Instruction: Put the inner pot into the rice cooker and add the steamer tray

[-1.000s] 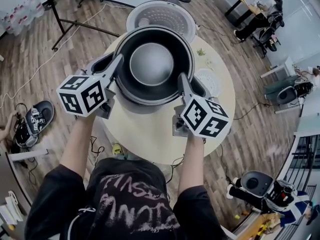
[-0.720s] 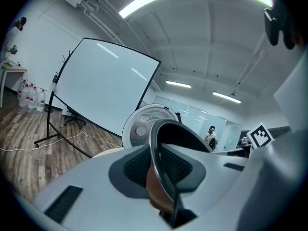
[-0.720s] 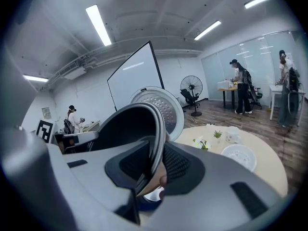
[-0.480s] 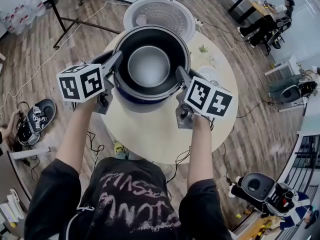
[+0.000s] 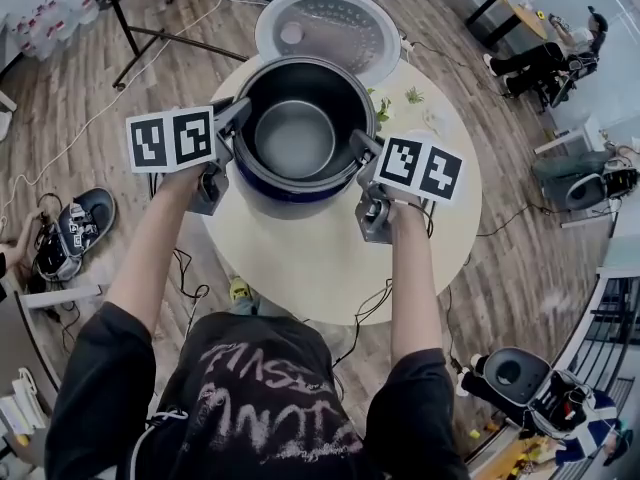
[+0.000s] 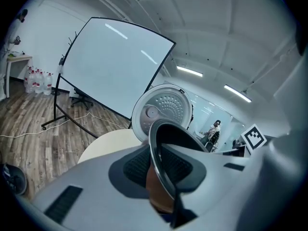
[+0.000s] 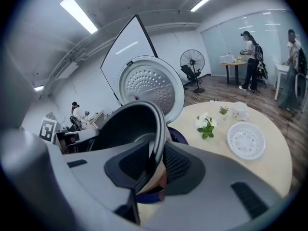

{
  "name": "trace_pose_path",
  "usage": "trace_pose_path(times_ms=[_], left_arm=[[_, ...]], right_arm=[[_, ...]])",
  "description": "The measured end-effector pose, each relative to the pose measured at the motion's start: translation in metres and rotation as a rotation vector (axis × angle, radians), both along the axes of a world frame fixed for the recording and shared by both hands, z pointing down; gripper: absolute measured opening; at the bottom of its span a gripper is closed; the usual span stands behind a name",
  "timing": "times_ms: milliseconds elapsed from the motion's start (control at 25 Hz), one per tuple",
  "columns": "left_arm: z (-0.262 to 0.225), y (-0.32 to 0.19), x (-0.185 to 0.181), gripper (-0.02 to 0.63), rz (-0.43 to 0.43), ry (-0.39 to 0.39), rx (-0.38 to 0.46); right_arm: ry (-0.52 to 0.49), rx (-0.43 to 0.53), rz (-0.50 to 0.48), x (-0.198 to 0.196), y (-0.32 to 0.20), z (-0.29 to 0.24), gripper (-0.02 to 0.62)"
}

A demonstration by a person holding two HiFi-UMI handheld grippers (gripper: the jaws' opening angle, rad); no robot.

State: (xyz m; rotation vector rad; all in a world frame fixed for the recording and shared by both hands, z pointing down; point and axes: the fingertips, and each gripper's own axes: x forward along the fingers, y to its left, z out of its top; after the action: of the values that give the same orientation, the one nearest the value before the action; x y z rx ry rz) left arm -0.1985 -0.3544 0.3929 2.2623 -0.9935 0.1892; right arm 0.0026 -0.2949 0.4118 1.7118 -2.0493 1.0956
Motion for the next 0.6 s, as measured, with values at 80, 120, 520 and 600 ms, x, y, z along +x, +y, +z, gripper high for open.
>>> trace_pose_path(times_ms=[80,120,520,600], left_arm=[[0.005,-0.002,0.001,0.080,0.002,-0.007,-0.017],[0.008,-0.003,0.001,0.078,0.001,-0.008,-0.029],[0.040,-0.009,0.000,0.078,-0.008,-0.038,-0.110],[0.046,-0.010,0.000,0.078,-0.009,-0.035,-0.128]], right_arm=[[-0.005,-0.027,-0.010,0.000,-0.001,0.006,0.098],[-0.007,-0.040,-0.014,0.000,-0.001,0.009,0.100],[0.001,-0.118,-0.031,0.001,-0.009,0.037,0.100],[-0.001,-0.131,-0.034,0.000,-0.010,0.042,0.098]])
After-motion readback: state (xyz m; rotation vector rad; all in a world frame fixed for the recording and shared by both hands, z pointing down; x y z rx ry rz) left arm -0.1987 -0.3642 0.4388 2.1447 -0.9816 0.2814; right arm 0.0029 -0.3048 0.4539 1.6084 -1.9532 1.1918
